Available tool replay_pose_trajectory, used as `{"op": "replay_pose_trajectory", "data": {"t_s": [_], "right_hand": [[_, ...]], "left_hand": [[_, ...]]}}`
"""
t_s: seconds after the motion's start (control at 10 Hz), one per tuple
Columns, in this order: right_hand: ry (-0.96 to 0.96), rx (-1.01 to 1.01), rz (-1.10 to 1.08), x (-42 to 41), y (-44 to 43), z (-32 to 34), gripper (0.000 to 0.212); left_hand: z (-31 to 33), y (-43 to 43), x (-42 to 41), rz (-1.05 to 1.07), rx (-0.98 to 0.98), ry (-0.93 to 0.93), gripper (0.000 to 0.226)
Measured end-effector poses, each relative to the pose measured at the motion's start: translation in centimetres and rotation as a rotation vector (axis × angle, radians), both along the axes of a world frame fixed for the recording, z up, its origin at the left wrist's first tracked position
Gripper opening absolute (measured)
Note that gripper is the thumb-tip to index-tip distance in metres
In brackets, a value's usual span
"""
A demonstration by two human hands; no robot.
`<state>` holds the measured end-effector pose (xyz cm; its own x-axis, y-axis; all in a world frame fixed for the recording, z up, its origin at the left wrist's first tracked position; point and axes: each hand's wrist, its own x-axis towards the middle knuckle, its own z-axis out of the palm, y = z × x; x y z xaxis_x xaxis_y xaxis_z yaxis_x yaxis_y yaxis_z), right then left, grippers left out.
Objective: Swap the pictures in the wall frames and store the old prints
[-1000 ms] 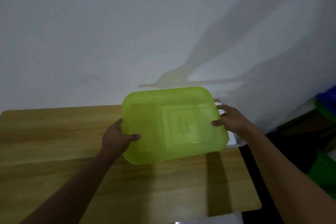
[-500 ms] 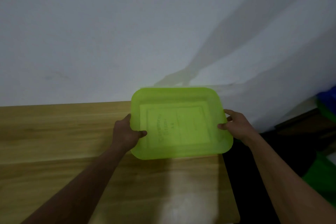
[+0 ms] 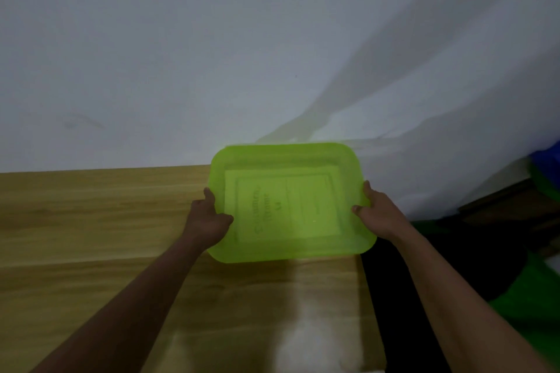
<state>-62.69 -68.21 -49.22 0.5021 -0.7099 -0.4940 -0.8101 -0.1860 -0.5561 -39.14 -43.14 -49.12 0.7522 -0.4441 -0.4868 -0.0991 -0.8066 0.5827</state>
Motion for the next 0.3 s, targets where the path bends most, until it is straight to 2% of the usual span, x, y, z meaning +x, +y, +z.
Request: {"op": "replay_pose_trajectory", "data": {"t_s": [0.2, 0.3], "right_hand": [[0.072, -0.03, 0.078, 0.0, 0.0, 0.6, 0.083], [0.044, -0.032, 0.042, 0.4, 0.2, 0.8, 0.082]], "left_hand": [[-1.1, 0.2, 1.2, -0.015, -0.025, 0.009, 0.106], [-1.4, 0.2, 1.7, -0.008, -0.036, -0.014, 0.107]]}}
